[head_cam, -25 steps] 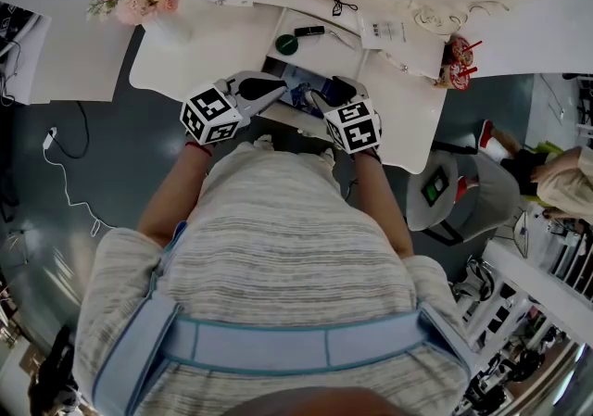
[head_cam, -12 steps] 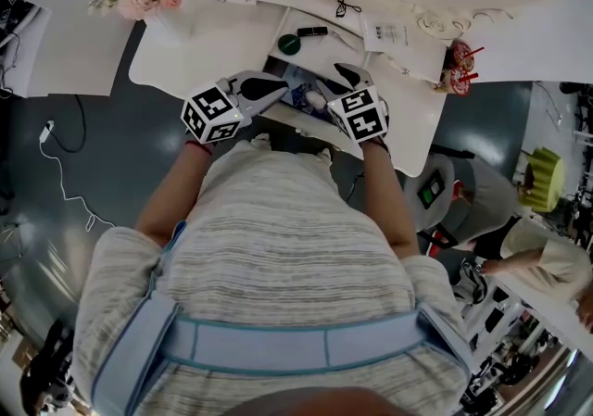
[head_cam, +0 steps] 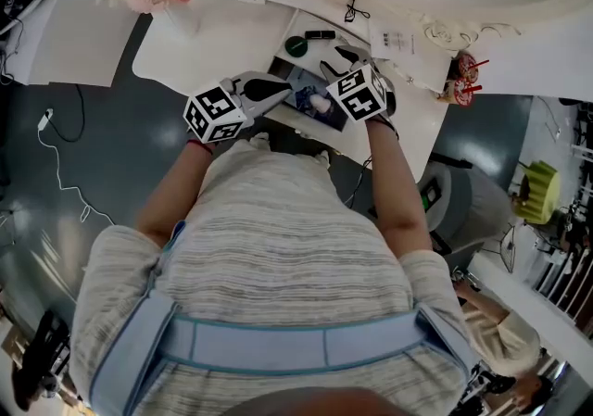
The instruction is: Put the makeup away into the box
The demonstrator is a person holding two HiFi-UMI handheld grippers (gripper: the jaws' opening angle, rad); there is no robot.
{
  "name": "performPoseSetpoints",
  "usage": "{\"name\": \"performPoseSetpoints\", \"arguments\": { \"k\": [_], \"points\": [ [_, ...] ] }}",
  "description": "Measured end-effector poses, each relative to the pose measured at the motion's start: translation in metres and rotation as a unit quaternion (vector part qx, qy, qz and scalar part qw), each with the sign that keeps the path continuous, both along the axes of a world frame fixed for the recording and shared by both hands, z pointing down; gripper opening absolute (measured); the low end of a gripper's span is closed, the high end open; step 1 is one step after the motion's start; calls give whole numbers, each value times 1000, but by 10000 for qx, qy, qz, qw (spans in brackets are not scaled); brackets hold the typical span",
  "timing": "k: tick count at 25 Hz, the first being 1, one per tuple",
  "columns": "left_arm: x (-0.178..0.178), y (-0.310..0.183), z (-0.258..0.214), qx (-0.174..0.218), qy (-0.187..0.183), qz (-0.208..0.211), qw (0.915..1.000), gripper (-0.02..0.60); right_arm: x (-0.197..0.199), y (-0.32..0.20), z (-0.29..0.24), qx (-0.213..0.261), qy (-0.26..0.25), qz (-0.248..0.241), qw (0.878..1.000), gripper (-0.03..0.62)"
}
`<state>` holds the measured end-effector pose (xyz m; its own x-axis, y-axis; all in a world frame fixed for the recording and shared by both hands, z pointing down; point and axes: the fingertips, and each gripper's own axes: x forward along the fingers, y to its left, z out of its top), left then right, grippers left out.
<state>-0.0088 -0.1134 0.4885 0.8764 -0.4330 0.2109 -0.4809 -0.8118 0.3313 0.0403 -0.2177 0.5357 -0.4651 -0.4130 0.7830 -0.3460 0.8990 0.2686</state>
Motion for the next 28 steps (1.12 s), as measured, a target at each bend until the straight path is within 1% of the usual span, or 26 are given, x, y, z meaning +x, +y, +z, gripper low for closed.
{"name": "performPoseSetpoints", "arguments": {
  "k": [6,12,18,21,24,28],
  "points": [
    [-1,1,3,-54,-11,-12,10000,15,-13,-20,4,101,196,-330,9992,164],
    [-2,-2,6,-84,-22,-20,10000,15,-19,-35,15,104,447,-602,9971,158],
    [-4,-6,8,-147,-19,-49,9999,15,-25,-46,23,178,818,-1099,9904,156],
    [-6,-6,10,-176,-26,-77,9998,15,-28,-49,30,114,950,-1297,9869,150],
    [-8,-7,12,-208,-29,-113,9997,15,-31,-50,38,1,1003,-1371,9855,143],
    [-11,-8,15,-251,-37,-150,9996,15,-33,-54,44,7,1077,-1417,9840,138]
  ]
}}
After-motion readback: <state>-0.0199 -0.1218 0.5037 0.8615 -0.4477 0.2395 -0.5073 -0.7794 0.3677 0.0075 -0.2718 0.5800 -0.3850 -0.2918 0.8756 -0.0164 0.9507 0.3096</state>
